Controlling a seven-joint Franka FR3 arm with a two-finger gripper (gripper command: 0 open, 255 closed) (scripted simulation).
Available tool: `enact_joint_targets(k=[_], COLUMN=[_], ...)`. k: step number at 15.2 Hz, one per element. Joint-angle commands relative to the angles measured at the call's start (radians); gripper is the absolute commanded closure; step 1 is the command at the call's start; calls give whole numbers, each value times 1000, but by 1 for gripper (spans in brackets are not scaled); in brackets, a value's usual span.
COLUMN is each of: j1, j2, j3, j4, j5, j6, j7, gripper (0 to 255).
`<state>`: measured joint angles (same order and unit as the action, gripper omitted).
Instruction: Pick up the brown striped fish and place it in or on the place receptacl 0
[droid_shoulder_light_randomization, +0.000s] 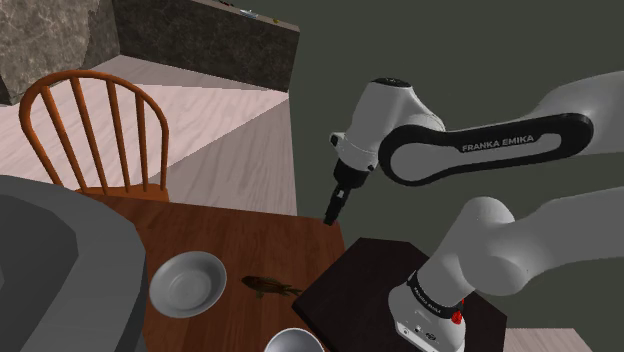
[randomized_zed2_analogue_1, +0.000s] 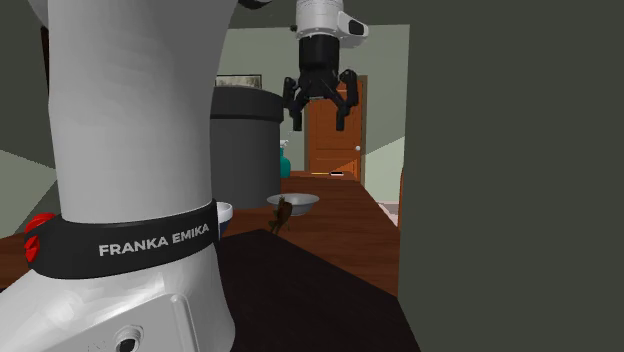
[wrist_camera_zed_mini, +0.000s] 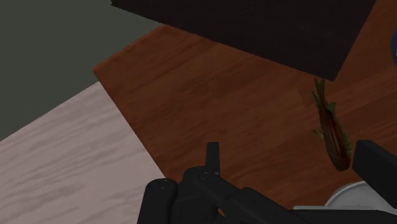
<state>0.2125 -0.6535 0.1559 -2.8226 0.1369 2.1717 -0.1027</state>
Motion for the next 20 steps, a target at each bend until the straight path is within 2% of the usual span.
enact_joint_targets(k=[1, 9, 13, 16, 18, 20], j1=[27, 141, 175, 176, 177, 202], j2=[42, 343, 533, 667, 713, 757], j3=[15, 101, 149, 178, 162, 120], j4=[-28, -61, -34, -3, 5, 15], j5=[22, 104, 104, 18, -48, -120], j6=[94, 515, 723, 854, 890, 923], j7=[-12, -39, -37, 22, 69, 122], gripper=[0, 0, 0, 0, 0, 0])
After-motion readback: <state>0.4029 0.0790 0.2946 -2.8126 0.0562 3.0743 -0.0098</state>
